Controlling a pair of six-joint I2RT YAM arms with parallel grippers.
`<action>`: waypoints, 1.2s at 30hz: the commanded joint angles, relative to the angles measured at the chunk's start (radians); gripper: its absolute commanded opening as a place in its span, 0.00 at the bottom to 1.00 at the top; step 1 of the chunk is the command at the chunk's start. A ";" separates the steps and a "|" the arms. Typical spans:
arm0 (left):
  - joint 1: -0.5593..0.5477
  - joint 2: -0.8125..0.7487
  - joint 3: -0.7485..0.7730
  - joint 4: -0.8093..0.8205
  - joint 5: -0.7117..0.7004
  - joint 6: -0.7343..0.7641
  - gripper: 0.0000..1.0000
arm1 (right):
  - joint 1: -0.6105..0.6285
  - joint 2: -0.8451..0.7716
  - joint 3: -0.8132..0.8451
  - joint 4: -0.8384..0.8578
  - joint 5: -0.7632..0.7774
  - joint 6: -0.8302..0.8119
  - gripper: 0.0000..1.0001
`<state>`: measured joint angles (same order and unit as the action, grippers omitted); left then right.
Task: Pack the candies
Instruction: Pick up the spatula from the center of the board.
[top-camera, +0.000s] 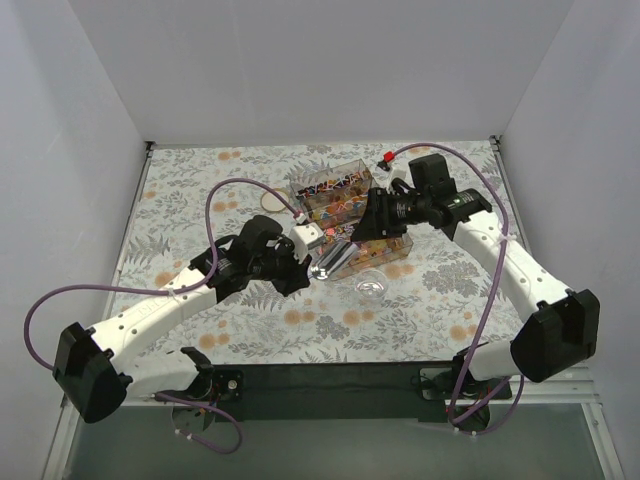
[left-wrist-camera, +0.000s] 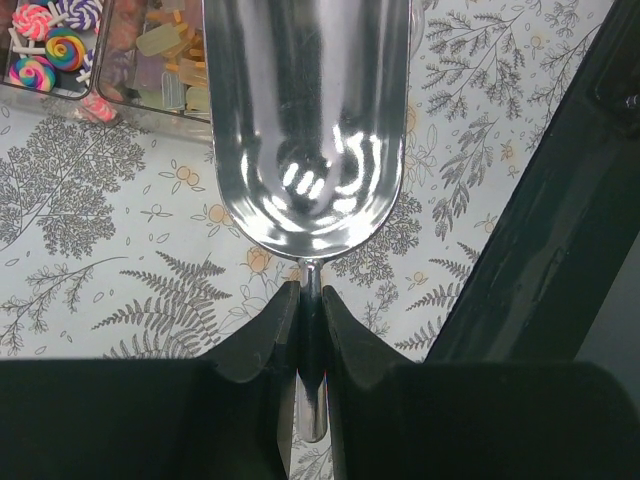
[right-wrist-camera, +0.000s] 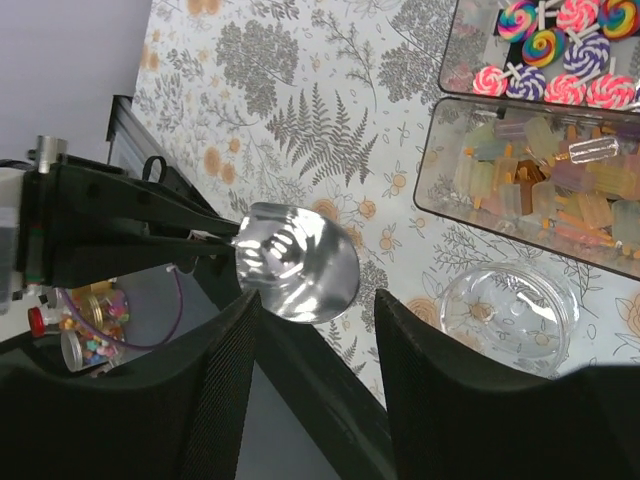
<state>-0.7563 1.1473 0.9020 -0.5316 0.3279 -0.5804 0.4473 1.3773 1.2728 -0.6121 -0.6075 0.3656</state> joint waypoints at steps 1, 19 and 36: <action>-0.006 -0.034 0.032 -0.002 -0.003 0.033 0.00 | -0.001 0.025 -0.053 0.060 -0.014 0.027 0.55; -0.008 -0.175 -0.077 0.166 0.036 -0.027 0.00 | -0.001 -0.015 -0.242 0.193 -0.083 0.067 0.11; -0.008 -0.043 0.024 0.069 -0.084 -0.003 0.00 | -0.172 -0.046 -0.150 0.086 0.070 -0.066 0.52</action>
<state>-0.7620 1.0626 0.8463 -0.4084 0.2871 -0.6056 0.3370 1.3544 1.0512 -0.4778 -0.6262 0.3851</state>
